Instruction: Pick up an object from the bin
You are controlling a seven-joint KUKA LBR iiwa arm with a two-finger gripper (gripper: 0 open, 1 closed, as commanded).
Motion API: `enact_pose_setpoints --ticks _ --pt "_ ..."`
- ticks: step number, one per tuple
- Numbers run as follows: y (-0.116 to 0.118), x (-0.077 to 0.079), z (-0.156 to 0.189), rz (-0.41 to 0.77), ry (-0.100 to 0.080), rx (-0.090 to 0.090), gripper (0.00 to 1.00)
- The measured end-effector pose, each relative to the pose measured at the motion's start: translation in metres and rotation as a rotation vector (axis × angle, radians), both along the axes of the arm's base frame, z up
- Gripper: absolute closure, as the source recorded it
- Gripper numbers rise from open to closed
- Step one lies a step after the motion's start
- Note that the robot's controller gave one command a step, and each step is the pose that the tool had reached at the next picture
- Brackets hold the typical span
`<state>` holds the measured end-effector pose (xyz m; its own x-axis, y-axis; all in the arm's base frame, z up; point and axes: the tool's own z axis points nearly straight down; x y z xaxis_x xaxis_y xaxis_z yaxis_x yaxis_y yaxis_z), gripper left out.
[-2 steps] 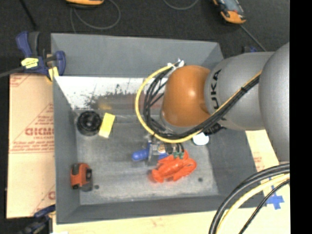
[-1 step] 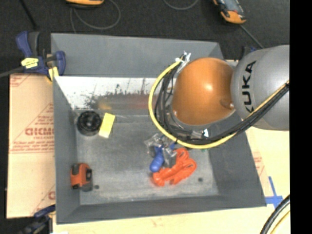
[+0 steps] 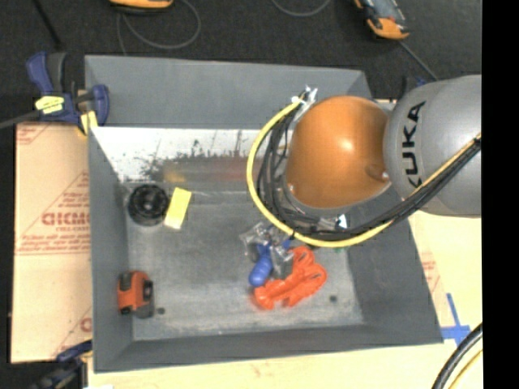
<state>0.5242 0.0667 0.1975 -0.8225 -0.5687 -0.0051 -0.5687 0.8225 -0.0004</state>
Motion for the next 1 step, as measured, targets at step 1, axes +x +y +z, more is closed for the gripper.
enact_pose_setpoints --ticks 1 --pt "0.0165 0.0284 0.1055 -0.073 0.002 -0.001 1.0"
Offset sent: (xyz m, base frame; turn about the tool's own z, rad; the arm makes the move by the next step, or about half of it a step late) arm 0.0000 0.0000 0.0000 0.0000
